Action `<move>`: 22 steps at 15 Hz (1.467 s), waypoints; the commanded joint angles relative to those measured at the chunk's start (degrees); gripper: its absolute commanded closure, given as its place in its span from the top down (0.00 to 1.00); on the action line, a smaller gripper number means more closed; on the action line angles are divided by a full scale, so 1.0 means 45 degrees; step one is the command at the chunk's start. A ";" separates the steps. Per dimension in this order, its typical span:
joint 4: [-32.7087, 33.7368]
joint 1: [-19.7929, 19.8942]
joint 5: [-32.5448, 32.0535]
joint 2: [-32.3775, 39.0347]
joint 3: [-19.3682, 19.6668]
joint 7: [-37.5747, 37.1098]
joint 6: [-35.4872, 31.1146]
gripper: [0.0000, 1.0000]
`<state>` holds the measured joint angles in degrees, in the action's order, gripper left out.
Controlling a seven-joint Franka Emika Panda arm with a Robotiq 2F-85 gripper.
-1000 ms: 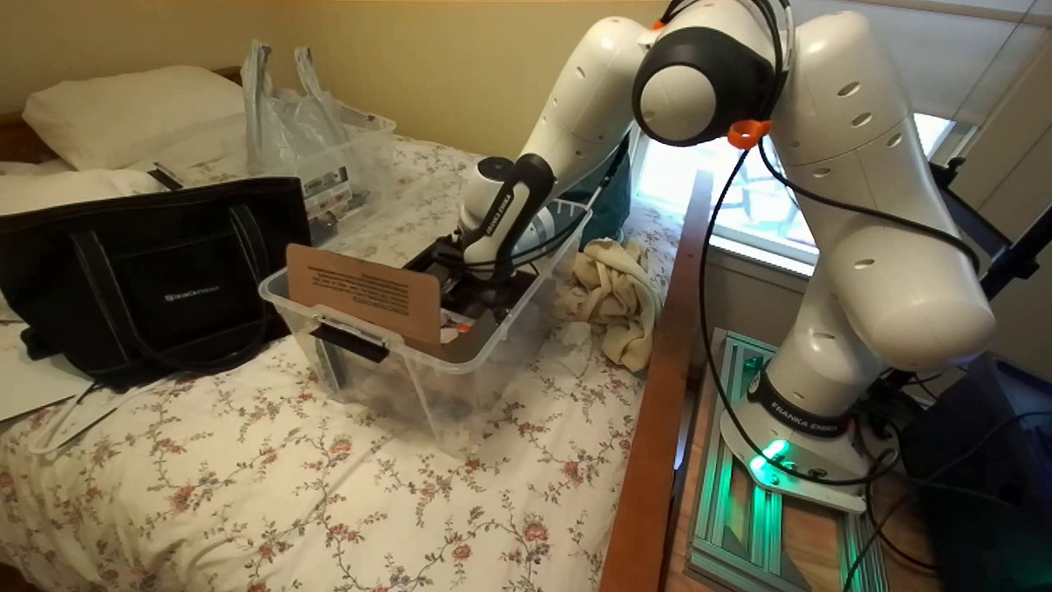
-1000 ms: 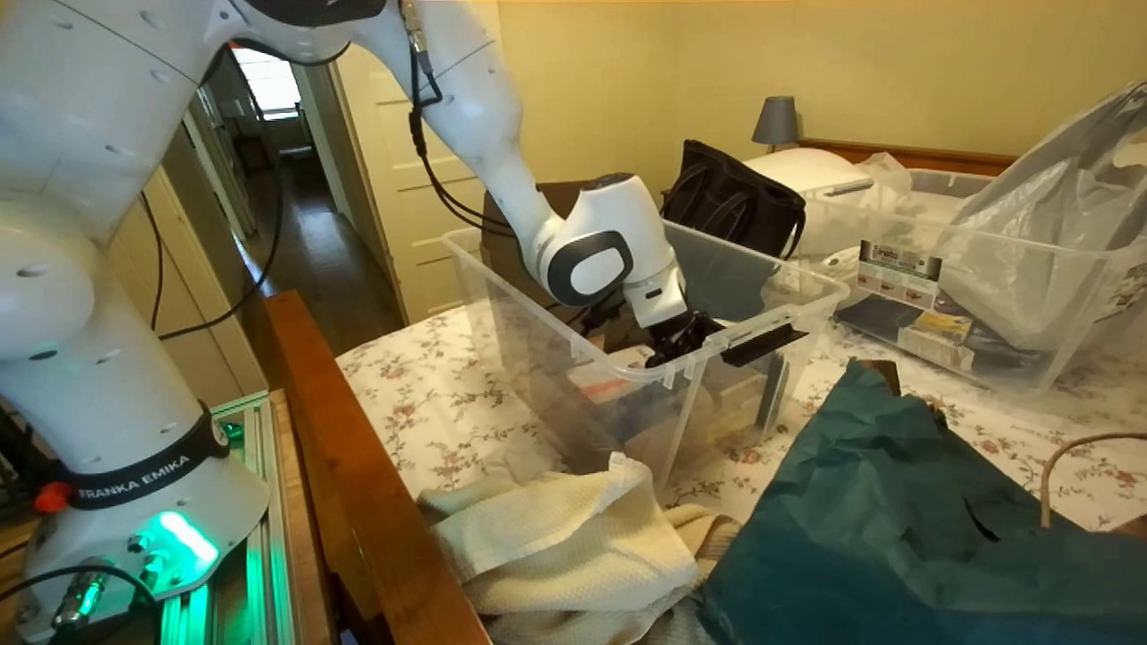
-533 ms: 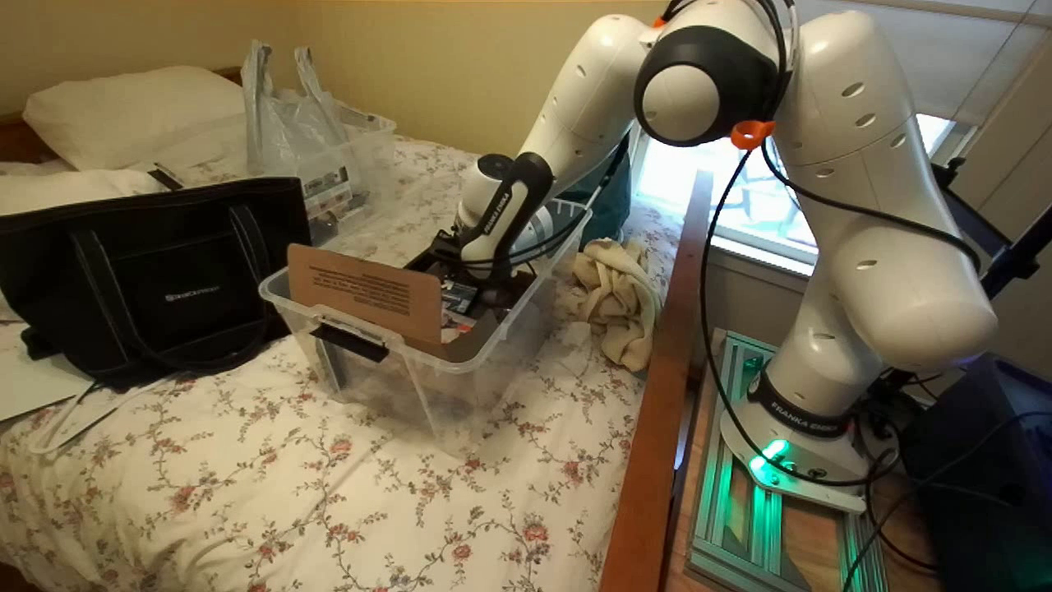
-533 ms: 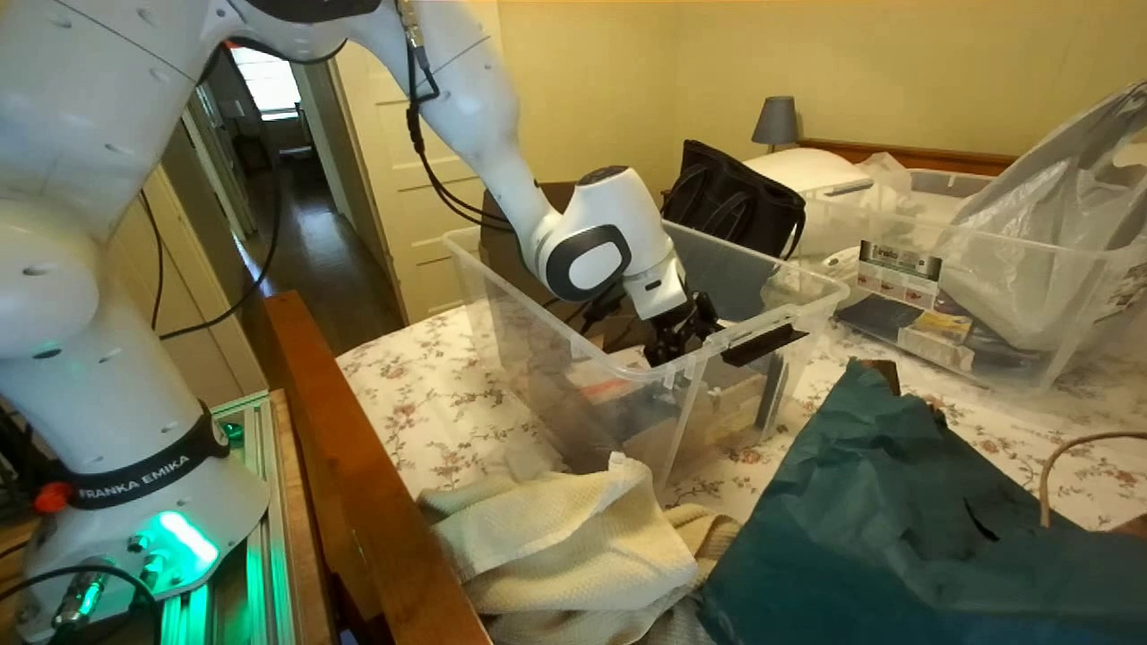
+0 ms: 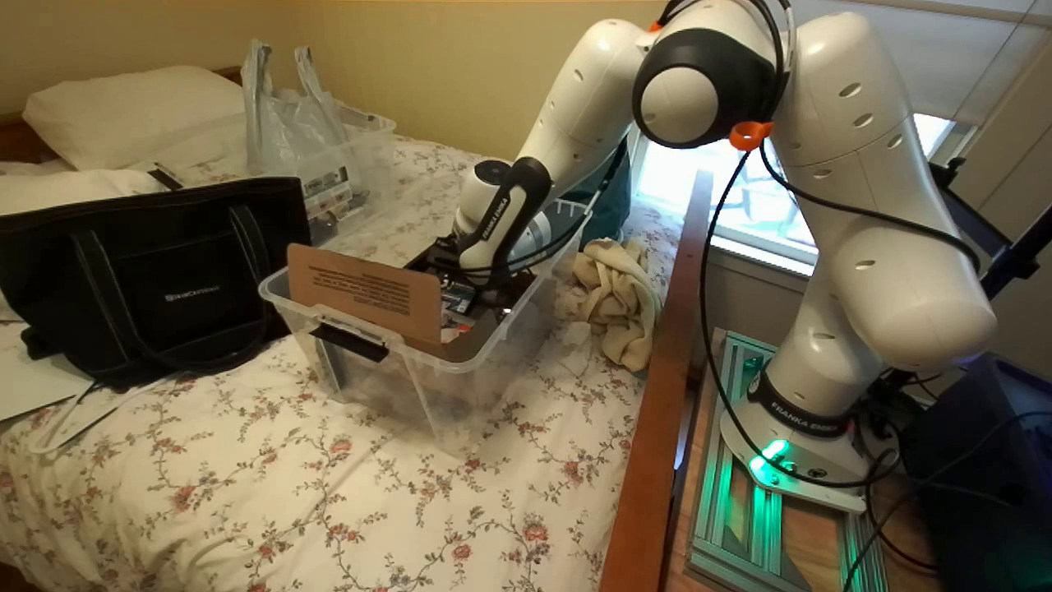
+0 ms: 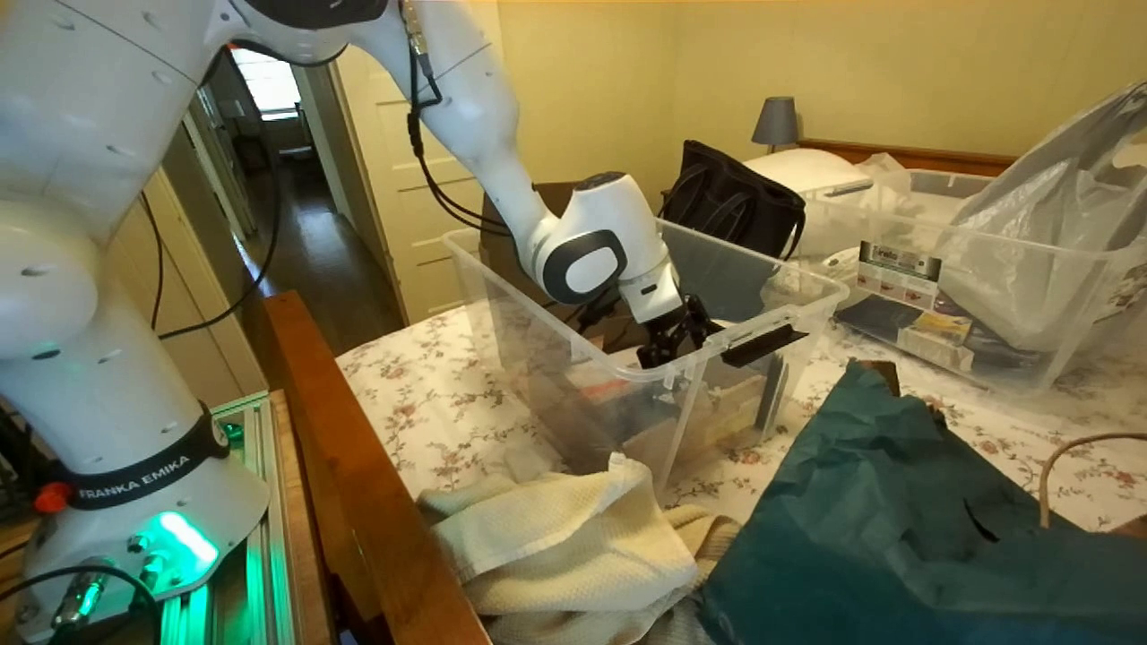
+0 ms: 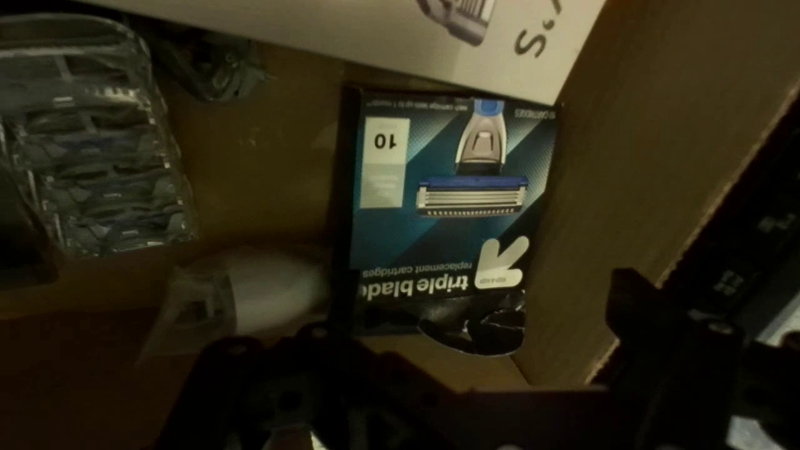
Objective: Remove the black object from the storage box
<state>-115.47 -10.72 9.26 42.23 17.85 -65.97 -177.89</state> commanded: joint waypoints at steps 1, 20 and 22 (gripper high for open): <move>0.0028 0.0069 0.0468 0.0089 -0.0142 0.0592 0.0056 1.00; 0.1443 0.1193 0.0776 0.1836 -0.1079 0.0904 -0.0082 1.00; 0.1647 0.1217 0.0911 0.2163 -0.1104 0.0819 -0.0568 1.00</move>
<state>-110.49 -6.23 10.41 49.22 14.20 -64.14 -177.65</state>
